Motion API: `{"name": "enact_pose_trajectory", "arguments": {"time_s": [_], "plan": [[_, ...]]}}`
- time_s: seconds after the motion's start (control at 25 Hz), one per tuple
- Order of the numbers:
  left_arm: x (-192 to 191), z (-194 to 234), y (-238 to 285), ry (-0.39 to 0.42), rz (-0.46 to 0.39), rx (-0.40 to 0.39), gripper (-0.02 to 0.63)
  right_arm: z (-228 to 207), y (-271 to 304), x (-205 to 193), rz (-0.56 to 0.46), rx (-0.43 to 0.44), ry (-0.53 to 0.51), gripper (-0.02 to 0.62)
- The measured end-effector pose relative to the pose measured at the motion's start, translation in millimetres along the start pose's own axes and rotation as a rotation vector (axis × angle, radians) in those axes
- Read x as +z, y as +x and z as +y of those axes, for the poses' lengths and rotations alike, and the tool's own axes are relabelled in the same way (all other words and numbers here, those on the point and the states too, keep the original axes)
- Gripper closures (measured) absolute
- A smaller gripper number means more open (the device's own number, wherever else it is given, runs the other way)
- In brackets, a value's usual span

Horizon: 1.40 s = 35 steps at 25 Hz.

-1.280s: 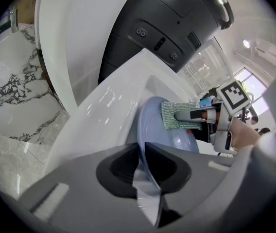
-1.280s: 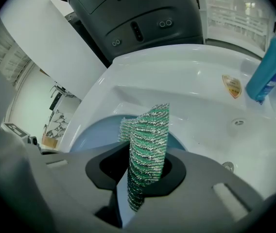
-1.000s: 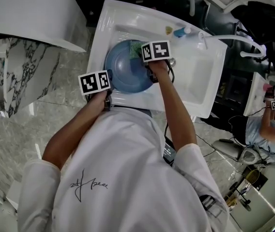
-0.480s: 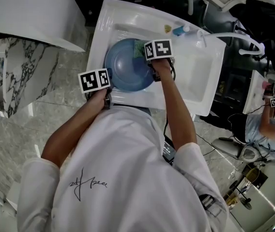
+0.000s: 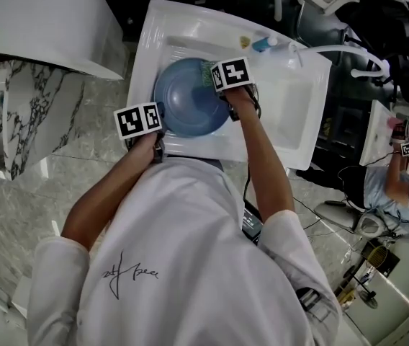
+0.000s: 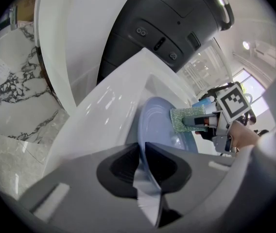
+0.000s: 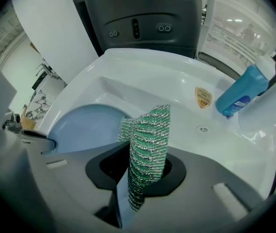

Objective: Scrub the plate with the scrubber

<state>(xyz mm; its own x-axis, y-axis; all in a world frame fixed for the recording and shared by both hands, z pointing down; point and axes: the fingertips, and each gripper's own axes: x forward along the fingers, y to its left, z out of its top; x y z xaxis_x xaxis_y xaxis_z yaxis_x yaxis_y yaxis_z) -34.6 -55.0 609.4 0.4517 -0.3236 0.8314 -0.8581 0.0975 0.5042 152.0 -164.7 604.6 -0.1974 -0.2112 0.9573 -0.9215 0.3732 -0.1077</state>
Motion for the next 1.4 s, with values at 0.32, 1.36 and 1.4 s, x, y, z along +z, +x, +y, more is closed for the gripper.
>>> {"name": "enact_pose_trajectory", "arguments": {"time_s": [0.32, 1.36, 1.4], "plan": [[0.8, -0.9, 2.8, -0.002, -0.002, -0.012, 0.512, -9.0, -4.2, -9.5, 0.043, -0.022, -0.021, 0.529], [1.5, 1.9, 2.7, -0.050, -0.023, -0.036, 0.525, -21.9, -24.9, -55.3, 0.091, -0.058, 0.030, 0.529], [1.5, 1.8, 2.6, -0.049, -0.024, -0.036, 0.525, -21.4, -25.5, -57.2, 0.095, -0.053, 0.035, 0.529]]}}
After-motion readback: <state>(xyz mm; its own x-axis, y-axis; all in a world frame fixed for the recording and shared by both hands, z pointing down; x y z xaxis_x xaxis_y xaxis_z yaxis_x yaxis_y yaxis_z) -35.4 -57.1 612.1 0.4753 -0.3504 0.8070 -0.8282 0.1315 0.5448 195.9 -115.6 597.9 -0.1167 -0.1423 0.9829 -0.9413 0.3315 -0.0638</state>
